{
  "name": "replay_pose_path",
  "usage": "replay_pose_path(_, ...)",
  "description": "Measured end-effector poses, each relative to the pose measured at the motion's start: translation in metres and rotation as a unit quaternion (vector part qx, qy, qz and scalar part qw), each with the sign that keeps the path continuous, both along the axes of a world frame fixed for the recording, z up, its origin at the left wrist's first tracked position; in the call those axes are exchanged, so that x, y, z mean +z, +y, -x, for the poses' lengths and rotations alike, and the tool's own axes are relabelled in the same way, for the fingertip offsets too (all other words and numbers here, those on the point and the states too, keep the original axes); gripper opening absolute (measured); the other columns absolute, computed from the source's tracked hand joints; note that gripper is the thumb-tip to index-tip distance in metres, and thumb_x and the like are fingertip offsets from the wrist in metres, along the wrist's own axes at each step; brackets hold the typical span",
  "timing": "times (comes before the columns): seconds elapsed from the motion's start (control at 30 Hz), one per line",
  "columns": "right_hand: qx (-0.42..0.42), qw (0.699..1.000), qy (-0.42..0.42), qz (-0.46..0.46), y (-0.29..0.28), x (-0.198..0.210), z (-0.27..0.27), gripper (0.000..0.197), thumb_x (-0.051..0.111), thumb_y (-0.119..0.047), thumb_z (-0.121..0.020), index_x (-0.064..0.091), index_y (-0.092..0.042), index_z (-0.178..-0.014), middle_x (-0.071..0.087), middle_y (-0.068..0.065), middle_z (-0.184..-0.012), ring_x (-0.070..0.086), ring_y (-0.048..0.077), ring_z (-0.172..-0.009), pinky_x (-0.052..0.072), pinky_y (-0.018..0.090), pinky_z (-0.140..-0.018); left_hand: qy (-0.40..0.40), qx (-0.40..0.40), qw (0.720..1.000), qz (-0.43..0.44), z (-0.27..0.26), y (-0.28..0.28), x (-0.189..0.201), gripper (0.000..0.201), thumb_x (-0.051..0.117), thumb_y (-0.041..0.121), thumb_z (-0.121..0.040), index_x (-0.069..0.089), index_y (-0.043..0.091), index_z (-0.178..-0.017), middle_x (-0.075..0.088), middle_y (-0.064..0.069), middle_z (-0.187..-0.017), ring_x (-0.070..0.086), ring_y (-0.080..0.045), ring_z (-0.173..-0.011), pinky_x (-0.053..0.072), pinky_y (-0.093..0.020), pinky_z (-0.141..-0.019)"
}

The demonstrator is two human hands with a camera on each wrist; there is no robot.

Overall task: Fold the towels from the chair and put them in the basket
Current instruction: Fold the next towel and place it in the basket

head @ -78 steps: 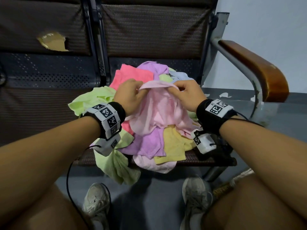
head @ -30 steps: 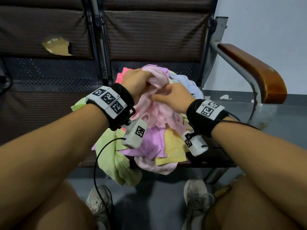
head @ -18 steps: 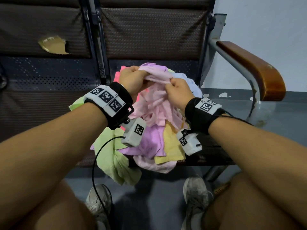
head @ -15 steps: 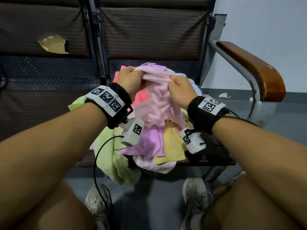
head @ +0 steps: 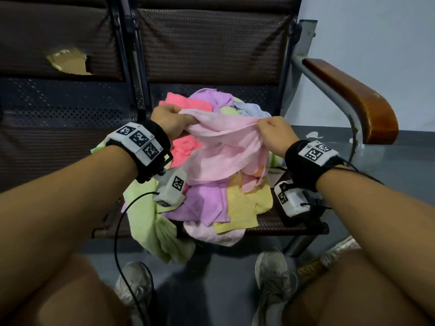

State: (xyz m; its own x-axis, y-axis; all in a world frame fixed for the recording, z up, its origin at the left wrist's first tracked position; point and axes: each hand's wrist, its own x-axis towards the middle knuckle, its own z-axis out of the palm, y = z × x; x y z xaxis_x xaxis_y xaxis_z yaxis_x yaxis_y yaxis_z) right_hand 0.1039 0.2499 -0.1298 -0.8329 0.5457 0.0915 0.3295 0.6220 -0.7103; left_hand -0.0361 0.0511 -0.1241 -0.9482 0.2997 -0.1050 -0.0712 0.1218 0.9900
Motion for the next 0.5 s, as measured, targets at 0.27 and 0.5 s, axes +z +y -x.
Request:
replay_pose_path(0.27,0.133,0.985,-0.040,-0.106,0.002,-0.003,-0.008,0.049,0.049,-0.036,-0.100,0.049,-0.008,-0.060,0.043,0.005,-0.057,0.039,0.017,-0.053,0.035,0.033,-0.057,-0.049,0.022,0.998,0.034,0.009,-0.006,0.000,0.028,0.059,0.025,-0.089,0.064,0.005,-0.109,0.066,-0.007,-0.088,0.065,-0.018,-0.063,0.056,-0.026,-0.049)
replay_pose_path(0.5,0.169,0.958,-0.172,-0.157,0.008,-0.022,-0.013,0.044,0.054,-0.033,-0.097,0.058,0.001,-0.069,0.056,0.015,-0.064,0.047,0.021,-0.061,0.046,0.038,-0.066,-0.008,0.044,0.994,0.104,0.012,-0.012,-0.008,0.028,0.050,0.009,-0.093,0.061,0.007,-0.119,0.064,-0.012,-0.113,0.068,-0.029,-0.097,0.059,-0.035,-0.079)
